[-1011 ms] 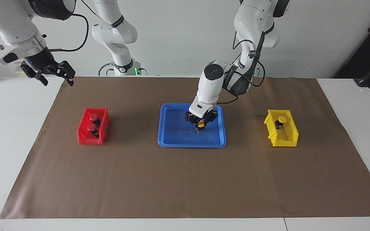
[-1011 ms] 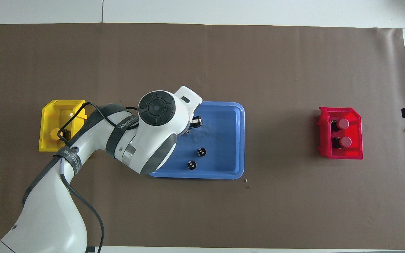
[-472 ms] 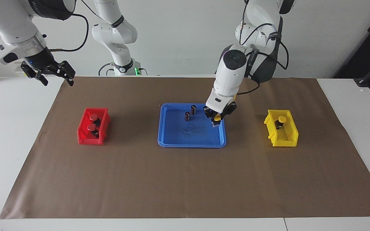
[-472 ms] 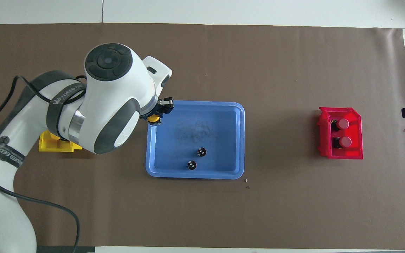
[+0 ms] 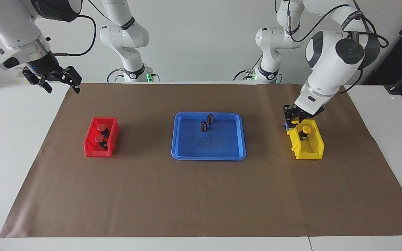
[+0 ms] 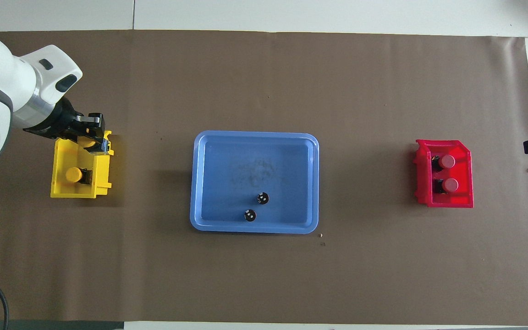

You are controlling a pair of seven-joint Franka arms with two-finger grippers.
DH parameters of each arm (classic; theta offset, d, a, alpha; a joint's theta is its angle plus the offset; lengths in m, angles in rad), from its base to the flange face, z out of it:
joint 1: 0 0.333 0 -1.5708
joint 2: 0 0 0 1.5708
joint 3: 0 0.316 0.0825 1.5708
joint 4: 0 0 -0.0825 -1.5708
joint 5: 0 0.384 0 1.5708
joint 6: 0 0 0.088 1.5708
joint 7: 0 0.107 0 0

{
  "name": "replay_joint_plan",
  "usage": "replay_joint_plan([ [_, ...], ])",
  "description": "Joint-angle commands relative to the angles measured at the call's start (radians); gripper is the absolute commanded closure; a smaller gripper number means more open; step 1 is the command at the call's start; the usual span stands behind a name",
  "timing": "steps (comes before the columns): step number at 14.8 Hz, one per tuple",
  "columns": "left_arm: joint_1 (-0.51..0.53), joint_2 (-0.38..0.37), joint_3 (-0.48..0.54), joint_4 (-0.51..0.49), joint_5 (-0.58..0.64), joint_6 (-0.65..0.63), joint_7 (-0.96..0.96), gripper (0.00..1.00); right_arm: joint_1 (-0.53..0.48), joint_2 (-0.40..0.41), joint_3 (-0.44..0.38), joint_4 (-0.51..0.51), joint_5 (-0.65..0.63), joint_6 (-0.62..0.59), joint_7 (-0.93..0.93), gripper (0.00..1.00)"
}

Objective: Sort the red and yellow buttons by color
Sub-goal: 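Carry the yellow button into the yellow bin with the left gripper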

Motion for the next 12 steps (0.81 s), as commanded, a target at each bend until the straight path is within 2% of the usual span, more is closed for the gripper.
replay_joint_plan([
  [1,0.108,-0.052,-0.012,-0.132,0.010,0.117,0.159,0.99,0.000,-0.015,0.000,-0.016,0.003,-0.002,0.018,0.00],
  [4,0.136,-0.076,-0.010,-0.260,0.010,0.268,0.185,0.99,0.000,-0.015,0.000,-0.016,0.003,-0.002,0.018,0.00],
  [12,0.165,-0.048,-0.010,-0.360,0.010,0.440,0.185,0.99,0.000,-0.015,0.000,-0.016,0.003,-0.002,0.018,0.00],
])
